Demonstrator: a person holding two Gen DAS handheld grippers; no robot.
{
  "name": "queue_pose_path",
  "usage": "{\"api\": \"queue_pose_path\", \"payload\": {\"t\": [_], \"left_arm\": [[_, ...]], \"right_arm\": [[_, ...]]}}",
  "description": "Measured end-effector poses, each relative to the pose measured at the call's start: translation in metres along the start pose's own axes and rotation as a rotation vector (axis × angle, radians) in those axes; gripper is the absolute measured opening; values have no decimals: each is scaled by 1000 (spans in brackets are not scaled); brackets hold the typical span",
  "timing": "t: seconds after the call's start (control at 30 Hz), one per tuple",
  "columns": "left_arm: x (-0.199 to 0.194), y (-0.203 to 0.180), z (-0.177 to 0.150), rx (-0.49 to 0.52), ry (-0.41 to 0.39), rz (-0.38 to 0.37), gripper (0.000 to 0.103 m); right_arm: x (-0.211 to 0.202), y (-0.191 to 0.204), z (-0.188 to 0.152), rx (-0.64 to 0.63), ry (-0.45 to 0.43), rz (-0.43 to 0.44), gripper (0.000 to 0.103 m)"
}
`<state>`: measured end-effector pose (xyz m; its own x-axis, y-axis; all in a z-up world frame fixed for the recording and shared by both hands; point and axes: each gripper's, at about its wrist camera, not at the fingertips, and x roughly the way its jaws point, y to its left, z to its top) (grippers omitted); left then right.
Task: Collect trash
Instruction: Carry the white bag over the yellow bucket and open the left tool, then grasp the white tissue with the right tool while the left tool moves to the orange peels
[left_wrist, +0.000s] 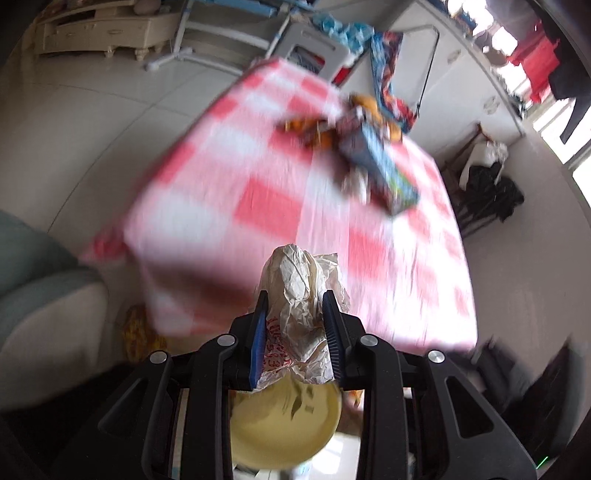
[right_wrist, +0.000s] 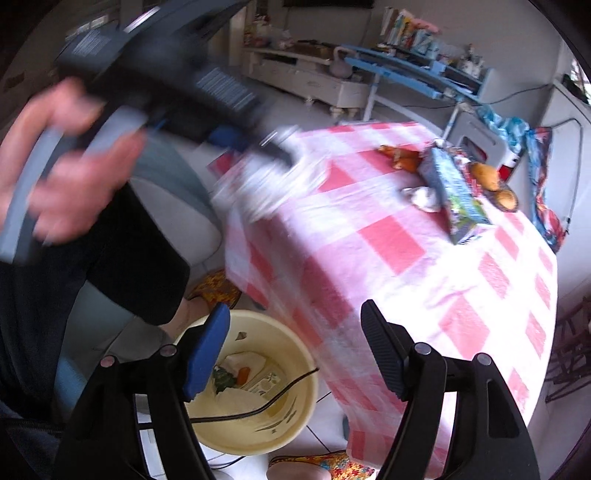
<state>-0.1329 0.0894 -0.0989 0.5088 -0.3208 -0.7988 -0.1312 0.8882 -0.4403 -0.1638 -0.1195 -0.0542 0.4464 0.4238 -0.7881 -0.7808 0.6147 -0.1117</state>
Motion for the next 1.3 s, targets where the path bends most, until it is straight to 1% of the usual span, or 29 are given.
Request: {"api": "queue_pose_path", "payload": {"t": [0.1, 0.13, 0.17, 0.2, 0.3, 0.43, 0.57, 0.7, 0.83, 1.0, 1.13, 1.3], "left_arm": [[6, -3, -25, 32, 70, 24, 31], [8, -6, -34, 43, 97, 32, 33], [9, -6, -39, 50, 111, 40, 37], [8, -8, -41, 55, 113, 48, 39], [-2, -7, -43, 54, 81, 60, 42], [-20, -5, -32, 39, 5, 71, 44], [-28, -10, -5, 61, -50, 109, 44], [-16, -20, 33, 78, -79, 124, 44], [21, -35, 79, 95, -69, 133, 44], [66, -55, 128, 124, -65, 144, 44], [92, -58, 153, 117, -52, 172, 44], [117, -62, 168, 126, -37, 182, 44]], "right_arm": [[-2, -4, 2, 22, -15, -25, 70], [-1, -7, 2, 32, -15, -36, 70], [-1, -8, 2, 39, -14, -43, 70], [-1, -10, 2, 43, -12, -47, 70], [0, -14, 0, 59, -9, -65, 70], [1, -18, -2, 91, -10, -69, 71], [2, -17, 0, 113, -19, -77, 71], [9, -18, 10, 133, -36, -88, 71], [26, -30, 31, 163, -42, -87, 71], [56, -65, 60, 228, -43, -97, 71], [80, -87, 68, 283, -42, -96, 71], [101, -107, 70, 372, -41, -92, 71]]}}
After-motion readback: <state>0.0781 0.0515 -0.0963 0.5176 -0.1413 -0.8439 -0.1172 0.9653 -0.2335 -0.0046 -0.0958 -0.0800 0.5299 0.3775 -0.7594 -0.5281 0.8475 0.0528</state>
